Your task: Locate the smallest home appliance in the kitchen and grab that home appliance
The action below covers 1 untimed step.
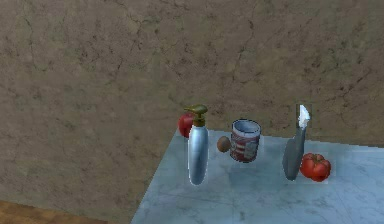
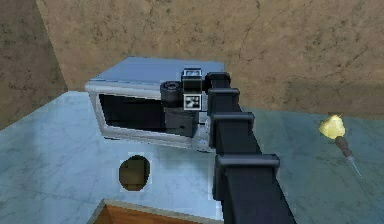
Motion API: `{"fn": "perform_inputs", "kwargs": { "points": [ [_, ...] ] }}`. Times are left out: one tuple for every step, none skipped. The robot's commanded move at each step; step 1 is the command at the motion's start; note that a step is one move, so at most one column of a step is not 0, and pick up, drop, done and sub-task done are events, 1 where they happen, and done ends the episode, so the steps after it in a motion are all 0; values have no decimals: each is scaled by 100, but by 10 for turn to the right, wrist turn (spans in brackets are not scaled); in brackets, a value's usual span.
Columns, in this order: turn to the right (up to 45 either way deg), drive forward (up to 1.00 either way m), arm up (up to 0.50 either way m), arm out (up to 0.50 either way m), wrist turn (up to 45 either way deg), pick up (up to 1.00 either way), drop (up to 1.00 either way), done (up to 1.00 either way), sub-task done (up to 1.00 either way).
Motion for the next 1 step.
{"fn": "perform_inputs", "kwargs": {
  "points": [
    [0,0,0,0,0,100,0,0,0]
  ]
}}
